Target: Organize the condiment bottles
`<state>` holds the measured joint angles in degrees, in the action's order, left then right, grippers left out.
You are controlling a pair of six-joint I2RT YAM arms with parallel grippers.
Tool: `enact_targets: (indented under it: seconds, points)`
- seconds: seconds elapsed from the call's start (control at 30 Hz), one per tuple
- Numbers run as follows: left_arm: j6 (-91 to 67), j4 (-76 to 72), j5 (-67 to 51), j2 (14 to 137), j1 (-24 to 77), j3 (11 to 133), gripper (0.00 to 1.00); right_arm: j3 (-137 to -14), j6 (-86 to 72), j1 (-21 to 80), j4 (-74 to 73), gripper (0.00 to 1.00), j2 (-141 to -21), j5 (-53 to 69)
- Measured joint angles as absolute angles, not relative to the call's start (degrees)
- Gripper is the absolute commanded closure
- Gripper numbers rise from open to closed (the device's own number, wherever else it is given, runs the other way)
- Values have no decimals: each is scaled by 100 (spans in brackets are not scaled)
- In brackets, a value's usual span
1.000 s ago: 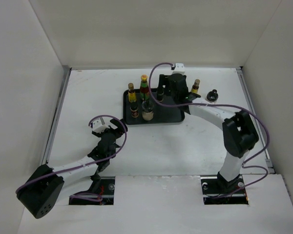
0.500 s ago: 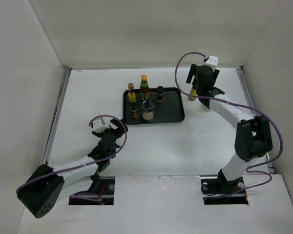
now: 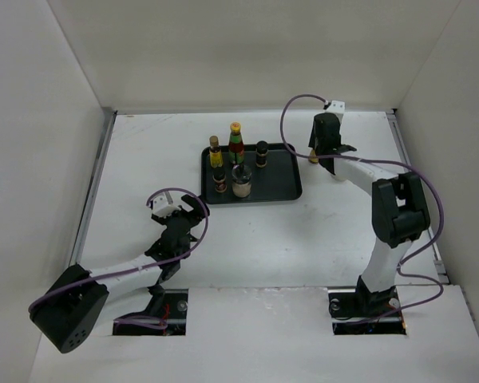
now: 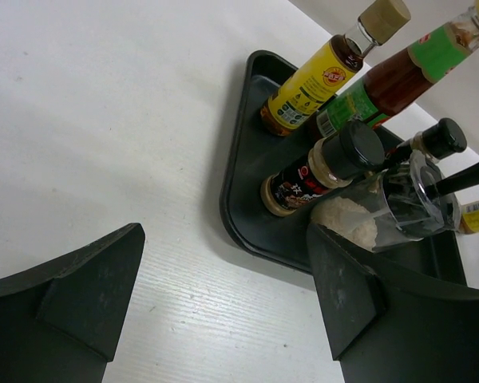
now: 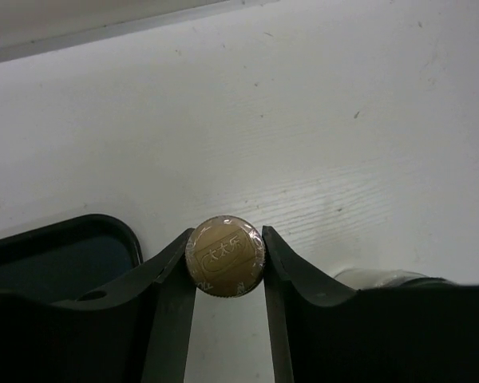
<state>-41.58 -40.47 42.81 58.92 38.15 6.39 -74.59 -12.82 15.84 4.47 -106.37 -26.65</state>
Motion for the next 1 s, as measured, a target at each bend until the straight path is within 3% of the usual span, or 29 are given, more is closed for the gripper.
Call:
enact_targets:
  seconds: [0.47,0.8,0.9,1.0]
  points:
    - [-4158,-4097,4174,5951,3789,639,18,-7113,-1096,2639,775,62,-9996,-2842]
    - [-4158,-4097,4152,5931,3791,639,18,-7452,-1181,3009,991,59,-10733,-2709]
    - [-4158,-4101,4152,5889,3791,639,18,-7452,-1175,3015,1094,55,-10886,-2700]
    - [-4158,-4112,4150,5887,3791,639,18,-7450,-1188,3015,1236,43,-10888,-2703]
